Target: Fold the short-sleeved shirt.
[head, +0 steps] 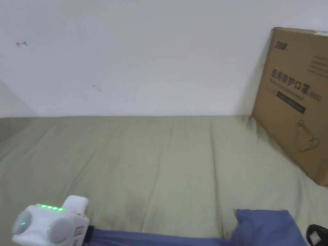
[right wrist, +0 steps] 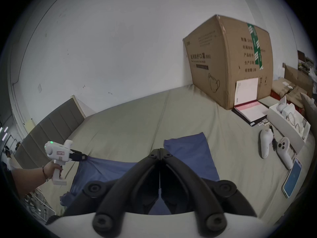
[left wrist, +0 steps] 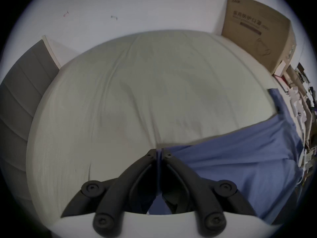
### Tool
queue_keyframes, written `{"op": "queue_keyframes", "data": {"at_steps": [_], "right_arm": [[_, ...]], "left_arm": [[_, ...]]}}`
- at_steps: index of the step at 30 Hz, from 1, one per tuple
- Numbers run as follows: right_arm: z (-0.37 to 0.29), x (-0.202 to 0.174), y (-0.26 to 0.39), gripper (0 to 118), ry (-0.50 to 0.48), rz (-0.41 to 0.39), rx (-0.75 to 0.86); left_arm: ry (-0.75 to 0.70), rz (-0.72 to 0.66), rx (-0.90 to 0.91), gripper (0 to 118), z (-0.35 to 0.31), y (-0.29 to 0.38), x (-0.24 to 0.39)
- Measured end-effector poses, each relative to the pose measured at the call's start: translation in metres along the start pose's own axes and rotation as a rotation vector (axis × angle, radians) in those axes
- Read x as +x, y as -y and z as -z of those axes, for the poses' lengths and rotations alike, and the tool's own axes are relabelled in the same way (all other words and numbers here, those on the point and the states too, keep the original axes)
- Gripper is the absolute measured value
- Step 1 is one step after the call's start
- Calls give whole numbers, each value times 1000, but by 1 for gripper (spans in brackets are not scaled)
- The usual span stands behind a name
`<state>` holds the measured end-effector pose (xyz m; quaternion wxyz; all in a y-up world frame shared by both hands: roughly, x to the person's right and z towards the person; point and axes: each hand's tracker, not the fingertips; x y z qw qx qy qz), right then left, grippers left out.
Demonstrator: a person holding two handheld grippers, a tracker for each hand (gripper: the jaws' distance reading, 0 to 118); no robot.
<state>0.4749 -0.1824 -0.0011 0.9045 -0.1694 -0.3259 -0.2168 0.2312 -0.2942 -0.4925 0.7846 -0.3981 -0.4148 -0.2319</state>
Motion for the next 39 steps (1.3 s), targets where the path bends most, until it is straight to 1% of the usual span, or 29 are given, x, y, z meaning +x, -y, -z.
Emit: {"op": "queue_keyframes", "data": {"at_steps": [3, 4, 5, 7, 8, 9, 10, 11, 12, 14, 16, 17, 18, 19, 20, 21, 22, 23, 24, 25, 26, 27, 28, 29, 32, 34, 35, 38, 39], "right_arm": [[28, 26, -15, 0, -3, 37, -100], [42, 37, -21, 0, -4, 49, -134], [56, 46, -26, 0, 11, 46, -171], [93, 73, -37, 0, 86, 46, -245], [107, 81, -42, 5, 110, 59, -267], [123, 91, -48, 30, 148, 74, -300], [141, 100, -52, 84, 163, 72, -352], [154, 107, -54, 108, 193, 76, -378], [170, 113, -53, 110, 204, 70, -462], [190, 120, -51, 110, 228, 68, -494], [213, 123, -41, 109, 245, 62, -599], [222, 123, -36, 107, 247, 44, -638], [231, 123, -27, 99, 265, 22, -664], [236, 123, -22, 88, 295, 16, -682], [239, 122, -19, 86, 292, 14, -686], [238, 117, -15, 83, 314, -23, -692], [233, 108, -12, 69, 329, -79, -659], [229, 103, -13, 56, 319, -88, -634], [227, 99, -12, 36, 305, -76, -644], [224, 95, -11, 0, 305, -83, -649], [219, 91, -10, 0, 295, -104, -646], [214, 88, -11, 0, 253, -116, -647], [207, 86, -10, 0, 198, -76, -649], [199, 84, -11, 0, 167, -74, -638], [150, 71, -24, 0, 161, -95, -445], [104, 59, -45, 0, 106, -63, -320], [86, 55, -55, 0, 94, -57, -284], [26, 40, -92, 0, 42, -2, -186], [7, 34, -105, 0, 21, -4, -170]], "left_arm": [[93, -107, 126, 3, -41, 3, -8], [84, -135, 198, 3, -61, 7, -10], [94, -156, 252, 3, -79, 6, -7], [159, -179, 331, 3, -110, 12, -6], [156, -167, 329, 3, -118, 13, -5], [153, -166, 313, 3, -131, 12, 1], [169, -171, 317, 3, -139, 13, 3], [179, -174, 322, 3, -145, 15, 3], [193, -184, 307, 3, -149, 18, 4], [188, -157, 310, 3, -158, 12, 12], [186, -144, 310, 3, -164, 13, 14], [191, -143, 309, 3, -163, 10, 15], [197, -150, 308, 3, -164, 10, 15], [211, -174, 298, 3, -165, 10, 14], [209, -177, 297, 3, -165, 10, 12], [209, -183, 292, 3, -161, 10, 11], [205, -181, 287, 3, -160, 11, 11], [201, -178, 281, 3, -159, 12, 10], [194, -171, 272, 3, -157, 13, 10], [192, -169, 260, 3, -154, 14, 10], [192, -172, 251, 3, -153, 16, 9], [195, -179, 245, 3, -153, 18, 9], [201, -188, 246, 3, -153, 21, 8], [196, -193, 248, 3, -155, 24, 9], [183, -199, 273, 3, -169, 29, 8], [178, -206, 303, 3, -188, 31, 5], [176, -207, 320, 3, -197, 31, 3], [155, -192, 382, 3, -233, 26, -2], [147, -181, 404, 3, -247, 23, -4]]}}
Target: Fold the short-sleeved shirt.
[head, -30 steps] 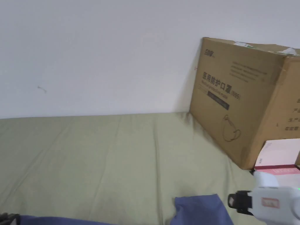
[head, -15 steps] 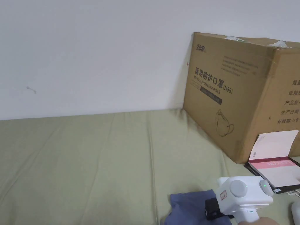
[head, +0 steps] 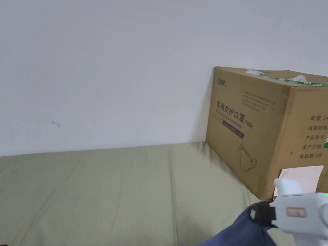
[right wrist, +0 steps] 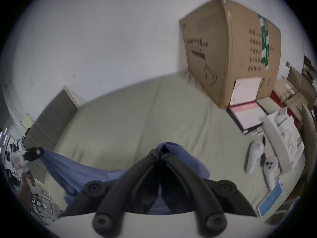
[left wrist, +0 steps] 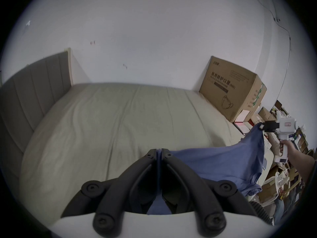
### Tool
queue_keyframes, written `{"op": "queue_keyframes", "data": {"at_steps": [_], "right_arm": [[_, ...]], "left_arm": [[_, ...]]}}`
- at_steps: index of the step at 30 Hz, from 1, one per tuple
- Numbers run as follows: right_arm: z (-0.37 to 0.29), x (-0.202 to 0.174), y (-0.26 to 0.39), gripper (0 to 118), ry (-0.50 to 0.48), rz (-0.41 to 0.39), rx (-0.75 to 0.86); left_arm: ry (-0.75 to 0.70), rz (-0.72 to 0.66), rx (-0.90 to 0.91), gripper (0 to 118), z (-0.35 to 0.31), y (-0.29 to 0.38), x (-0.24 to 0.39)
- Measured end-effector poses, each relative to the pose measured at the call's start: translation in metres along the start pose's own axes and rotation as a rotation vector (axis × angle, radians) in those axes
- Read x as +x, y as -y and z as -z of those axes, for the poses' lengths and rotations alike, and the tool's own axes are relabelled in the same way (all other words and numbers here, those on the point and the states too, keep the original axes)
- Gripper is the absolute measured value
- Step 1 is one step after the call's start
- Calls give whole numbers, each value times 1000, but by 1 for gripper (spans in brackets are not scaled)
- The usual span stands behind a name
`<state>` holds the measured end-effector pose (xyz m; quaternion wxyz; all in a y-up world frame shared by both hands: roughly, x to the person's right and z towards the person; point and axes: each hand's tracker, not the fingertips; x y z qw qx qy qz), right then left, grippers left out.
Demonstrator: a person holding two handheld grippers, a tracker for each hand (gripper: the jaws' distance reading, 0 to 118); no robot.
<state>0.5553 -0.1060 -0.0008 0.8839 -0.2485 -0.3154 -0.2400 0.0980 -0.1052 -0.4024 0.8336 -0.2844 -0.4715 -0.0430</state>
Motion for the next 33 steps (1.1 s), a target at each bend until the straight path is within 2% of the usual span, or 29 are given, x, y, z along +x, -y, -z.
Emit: {"op": "queue_keyframes", "data": {"at_steps": [4, 8, 13, 16, 18, 22, 25, 27, 30, 32, 33], "right_arm": [[-69, -24, -41, 0, 1, -90, 105], [-116, -54, -84, 0, -35, -79, 188], [-134, -94, -143, 0, -19, -151, 249], [-129, -113, -179, 0, 10, -155, 292], [-121, -129, -200, 0, 67, -202, 312], [-95, -153, -248, 0, 72, -189, 325], [-77, -169, -282, 0, 101, -226, 376], [-65, -178, -303, 0, 118, -243, 406], [-51, -192, -332, 0, 129, -228, 449], [-45, -197, -343, 0, 167, -225, 493], [-38, -203, -348, 0, 211, -250, 533]], "left_arm": [[2, 19, 84, 3, -43, -34, 4], [-3, 47, 150, 3, -74, -73, 9], [-29, 76, 192, 3, -88, -129, 9], [-53, 89, 214, 3, -86, -164, 8], [-66, 94, 232, 3, -83, -187, 6], [-106, 95, 273, 3, -66, -231, -1], [-140, 41, 299, 3, -47, -258, -12], [-210, 75, 338, 3, -34, -272, -14], [-219, 70, 362, 3, -12, -292, -20], [-224, 53, 393, 3, 1, -302, -24], [-226, 46, 404, 3, 9, -306, -26]]}}
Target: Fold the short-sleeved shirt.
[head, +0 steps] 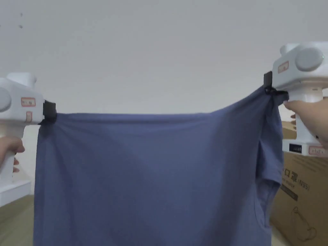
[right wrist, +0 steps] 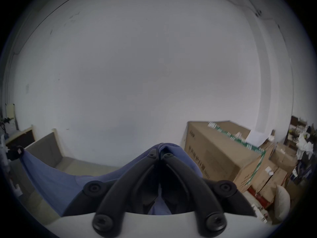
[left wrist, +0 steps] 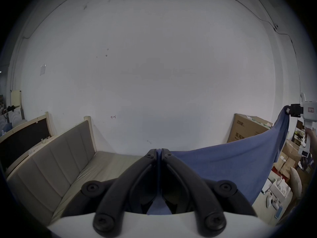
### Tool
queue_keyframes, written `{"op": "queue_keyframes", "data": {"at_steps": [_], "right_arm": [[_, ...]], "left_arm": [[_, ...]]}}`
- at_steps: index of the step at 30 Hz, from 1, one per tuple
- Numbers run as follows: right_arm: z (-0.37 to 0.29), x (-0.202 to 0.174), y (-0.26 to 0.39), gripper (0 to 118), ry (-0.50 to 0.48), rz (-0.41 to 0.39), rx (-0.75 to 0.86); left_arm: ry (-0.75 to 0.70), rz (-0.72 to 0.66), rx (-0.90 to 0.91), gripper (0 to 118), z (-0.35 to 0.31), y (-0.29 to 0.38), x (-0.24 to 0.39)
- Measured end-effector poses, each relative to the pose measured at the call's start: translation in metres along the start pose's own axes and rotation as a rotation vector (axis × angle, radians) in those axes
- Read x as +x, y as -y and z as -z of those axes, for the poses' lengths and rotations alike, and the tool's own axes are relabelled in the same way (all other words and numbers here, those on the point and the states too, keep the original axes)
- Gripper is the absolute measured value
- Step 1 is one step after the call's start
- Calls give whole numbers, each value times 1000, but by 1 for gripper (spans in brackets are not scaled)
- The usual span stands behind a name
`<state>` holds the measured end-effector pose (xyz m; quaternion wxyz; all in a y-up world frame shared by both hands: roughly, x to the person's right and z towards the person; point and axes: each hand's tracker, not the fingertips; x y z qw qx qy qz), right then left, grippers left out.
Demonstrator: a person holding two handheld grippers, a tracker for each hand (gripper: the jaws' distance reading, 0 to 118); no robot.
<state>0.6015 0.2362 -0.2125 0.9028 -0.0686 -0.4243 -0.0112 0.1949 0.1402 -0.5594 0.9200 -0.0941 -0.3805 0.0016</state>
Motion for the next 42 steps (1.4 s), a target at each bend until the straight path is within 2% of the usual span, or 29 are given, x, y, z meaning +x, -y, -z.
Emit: {"op": "queue_keyframes", "data": {"at_steps": [5, 8, 10, 14, 18, 19, 20, 22, 24, 28, 33, 36, 42], "right_arm": [[29, -15, 11, 0, 41, -66, 11], [48, -16, 54, 0, 36, -82, -12], [62, -13, 109, 0, 40, -69, -108], [65, 2, 245, 0, -27, 4, -330], [10, 22, 399, 0, -72, 81, -597], [-9, 27, 431, 0, -76, 65, -650], [-26, 32, 455, 0, -79, 53, -702], [-80, 46, 494, 0, -116, 97, -746], [-124, 61, 516, 0, -122, 129, -786], [-211, 83, 539, 0, -165, 91, -821], [-288, 98, 552, 0, -199, 42, -844], [-316, 99, 559, 0, -193, 0, -868], [-337, 109, 571, 0, -163, 67, -903]], "left_arm": [[-31, 30, -3, 3, 45, 11, 10], [-29, 21, -31, 3, 67, 44, 18], [-22, -11, -104, 3, 79, 85, 22], [3, -133, -280, 3, 78, 196, 19], [9, -192, -452, 3, 28, 320, 11], [17, -193, -467, 3, 6, 346, 9], [22, -196, -474, 3, -13, 363, 7], [32, -176, -517, 3, -51, 396, -7], [41, -169, -561, 3, -90, 418, -14], [52, -138, -596, 3, -168, 441, -28], [80, -63, -607, 3, -241, 453, -27], [94, -54, -618, 3, -264, 458, -24], [104, 9, -667, 3, -285, 466, -19]]}}
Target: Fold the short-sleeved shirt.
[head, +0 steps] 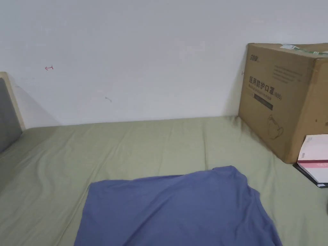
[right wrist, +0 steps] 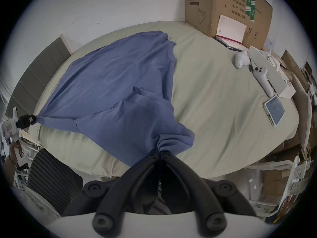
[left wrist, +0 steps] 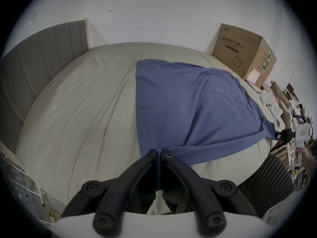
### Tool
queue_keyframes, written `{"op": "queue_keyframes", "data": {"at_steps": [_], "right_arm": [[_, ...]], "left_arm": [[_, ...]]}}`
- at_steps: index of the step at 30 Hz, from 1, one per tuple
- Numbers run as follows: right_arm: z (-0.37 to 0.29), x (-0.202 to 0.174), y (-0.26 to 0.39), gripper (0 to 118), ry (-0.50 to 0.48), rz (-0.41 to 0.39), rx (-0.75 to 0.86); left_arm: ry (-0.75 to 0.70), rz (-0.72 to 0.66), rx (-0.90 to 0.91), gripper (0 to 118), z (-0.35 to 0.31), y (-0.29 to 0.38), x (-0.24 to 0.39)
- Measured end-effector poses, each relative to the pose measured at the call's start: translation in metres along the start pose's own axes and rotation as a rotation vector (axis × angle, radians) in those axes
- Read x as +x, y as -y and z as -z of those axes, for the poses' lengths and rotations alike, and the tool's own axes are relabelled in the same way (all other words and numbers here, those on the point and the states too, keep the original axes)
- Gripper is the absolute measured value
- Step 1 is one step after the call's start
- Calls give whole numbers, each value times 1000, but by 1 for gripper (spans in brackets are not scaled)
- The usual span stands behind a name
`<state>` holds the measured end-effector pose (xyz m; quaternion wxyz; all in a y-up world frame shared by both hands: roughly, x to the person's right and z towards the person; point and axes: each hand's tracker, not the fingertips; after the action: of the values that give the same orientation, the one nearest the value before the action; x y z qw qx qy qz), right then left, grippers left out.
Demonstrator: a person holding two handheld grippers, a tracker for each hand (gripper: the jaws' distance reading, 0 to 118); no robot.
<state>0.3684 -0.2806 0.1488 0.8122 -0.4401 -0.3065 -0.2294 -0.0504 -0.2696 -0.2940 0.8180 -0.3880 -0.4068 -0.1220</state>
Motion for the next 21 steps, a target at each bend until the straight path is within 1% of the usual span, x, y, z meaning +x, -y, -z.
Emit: {"op": "queue_keyframes", "data": {"at_steps": [1, 3, 5, 7, 8, 9, 10, 11, 12, 13, 15, 17, 19, 21], "right_arm": [[0, 0, 1, 0, 3, 2, 9], [-3, -1, 0, 0, 5, 2, 14], [-7, 0, -4, 1, -24, 42, 8], [-10, 0, -9, 2, -21, 58, 1], [-11, 1, -11, 6, -23, 66, 0], [-12, 2, -14, 20, -30, 75, -1], [-13, 2, -16, 56, -31, 85, -5], [-14, 1, -18, 89, -26, 93, -13], [-15, 1, -19, 109, -21, 101, -20], [-18, -1, -20, 114, -16, 105, -13], [-29, -7, -25, 114, -11, 95, 34], [-40, -15, -33, 114, -2, 98, 68], [-58, -27, -44, 114, -39, 109, 159], [-80, -44, -54, 113, -69, 88, 277]], "left_arm": [[-12, 11, -27, 3, 1, 0, -1], [9, 18, -43, 3, -1, 1, -1], [10, 21, -41, 4, -5, -1, 1], [16, 26, -36, 4, -8, -5, 3], [15, 22, -38, 12, -9, -7, 3], [26, 9, -47, 31, -10, -8, 2], [24, -8, -52, 74, -11, -10, -1], [26, -26, -61, 103, -11, -9, -3], [44, -58, -63, 111, -13, -8, -6], [61, -92, -31, 110, -20, -7, -9], [80, -162, -7, 110, -32, -11, -11], [109, -205, 62, 110, -48, -18, -10], [111, -219, 169, 110, -70, -31, -4], [87, -215, 292, 110, -90, -42, 6]]}}
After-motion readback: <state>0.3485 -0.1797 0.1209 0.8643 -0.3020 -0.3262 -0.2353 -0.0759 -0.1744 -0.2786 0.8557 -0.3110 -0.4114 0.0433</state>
